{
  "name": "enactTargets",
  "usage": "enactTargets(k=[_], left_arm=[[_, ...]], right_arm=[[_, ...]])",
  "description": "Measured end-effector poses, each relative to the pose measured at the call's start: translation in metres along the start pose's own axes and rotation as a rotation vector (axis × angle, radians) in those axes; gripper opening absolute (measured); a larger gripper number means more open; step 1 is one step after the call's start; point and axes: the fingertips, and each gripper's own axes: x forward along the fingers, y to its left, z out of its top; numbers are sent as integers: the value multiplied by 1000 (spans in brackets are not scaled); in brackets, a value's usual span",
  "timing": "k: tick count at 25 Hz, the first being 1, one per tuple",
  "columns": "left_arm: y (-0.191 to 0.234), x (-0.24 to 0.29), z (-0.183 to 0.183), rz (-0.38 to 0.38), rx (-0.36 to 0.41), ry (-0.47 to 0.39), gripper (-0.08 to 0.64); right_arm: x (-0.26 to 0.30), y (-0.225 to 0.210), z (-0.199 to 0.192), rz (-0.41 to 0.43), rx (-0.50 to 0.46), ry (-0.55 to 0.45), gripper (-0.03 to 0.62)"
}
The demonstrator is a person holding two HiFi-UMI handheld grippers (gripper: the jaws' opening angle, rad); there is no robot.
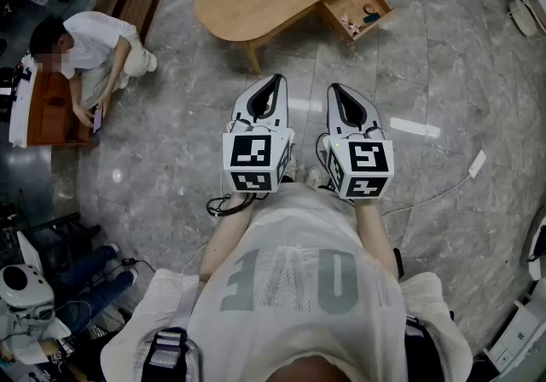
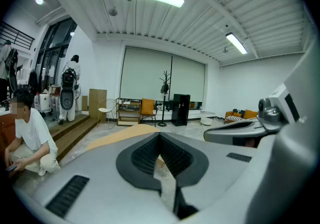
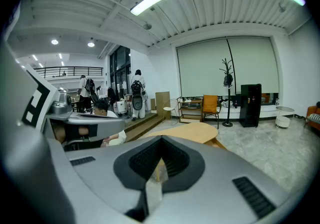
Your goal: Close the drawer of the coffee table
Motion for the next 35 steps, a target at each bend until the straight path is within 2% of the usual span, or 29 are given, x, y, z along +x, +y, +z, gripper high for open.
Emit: enactTargets(k=[6, 11, 16, 21, 26, 35], left_arm=[[7, 15, 4, -24, -9, -8, 9], [22, 20, 5, -38, -14, -11, 9], [43, 23, 9, -58, -20, -33, 9], [58, 22, 8, -69, -27, -58, 9], [76, 27, -2, -71, -83, -47, 9], [72, 36, 8, -83, -49, -79, 9]], right_arm=[[6, -10, 8, -32, -40, -4, 6], [10, -11, 11, -111, -67, 0, 6], [20, 6, 16, -91, -14, -20, 6], [17, 19, 7, -107, -37, 2, 6], [19, 18, 3, -118, -49, 37, 6], [35, 10, 14, -117, -50, 3, 6]])
